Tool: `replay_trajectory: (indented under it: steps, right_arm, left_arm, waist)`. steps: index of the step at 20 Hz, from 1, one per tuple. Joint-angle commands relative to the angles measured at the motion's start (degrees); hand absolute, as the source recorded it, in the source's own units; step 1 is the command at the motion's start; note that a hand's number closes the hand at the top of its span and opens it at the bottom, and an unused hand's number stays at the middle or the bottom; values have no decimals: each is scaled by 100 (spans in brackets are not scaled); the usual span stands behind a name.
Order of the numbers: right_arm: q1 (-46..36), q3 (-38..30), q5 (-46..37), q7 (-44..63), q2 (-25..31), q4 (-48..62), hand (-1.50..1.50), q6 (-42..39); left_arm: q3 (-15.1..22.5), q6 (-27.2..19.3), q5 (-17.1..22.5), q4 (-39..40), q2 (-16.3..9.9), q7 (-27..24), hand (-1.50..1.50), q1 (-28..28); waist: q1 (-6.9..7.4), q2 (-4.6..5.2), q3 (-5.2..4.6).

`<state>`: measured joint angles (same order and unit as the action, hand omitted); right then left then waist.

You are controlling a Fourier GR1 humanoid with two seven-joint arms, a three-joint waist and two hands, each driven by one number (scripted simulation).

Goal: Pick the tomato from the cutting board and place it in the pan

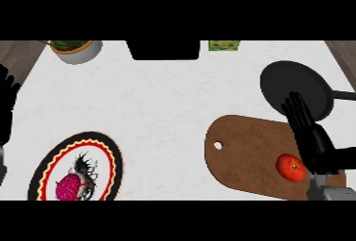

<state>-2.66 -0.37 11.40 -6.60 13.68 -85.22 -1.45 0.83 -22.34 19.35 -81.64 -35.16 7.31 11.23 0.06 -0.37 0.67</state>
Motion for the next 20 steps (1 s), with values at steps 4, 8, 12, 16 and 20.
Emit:
replay_trajectory:
  steps: [4, 8, 12, 16, 20]
  right_arm:
    - [255, -406, 513, -742, 855, 674, 150, -1653]
    - [886, -641, -700, -1493, 1213, 670, 150, -710]
    - [1769, -1267, -982, -2455, 1212, -59, -150, 172]
    - [2627, -1855, -1084, -2700, 1718, -582, -150, 122]
    - [3348, -2319, -901, -1912, 2656, -1479, -150, -726]
  left_arm:
    - [407, 272, -269, -226, 521, -430, 0, 130]
    - [767, 409, -201, -304, 914, -491, 0, 93]
    - [584, 435, -179, -150, 856, -652, 0, 1]
    - [828, 502, -262, -493, 1019, -709, 0, -375]
    - [681, 503, -282, -344, 926, -478, 0, 44]
  waist:
    - [-49, 45, -61]
    - [-221, 24, -67]
    - [-403, -20, -78]
    - [-182, -8, -75]
    - [-226, 8, -84]
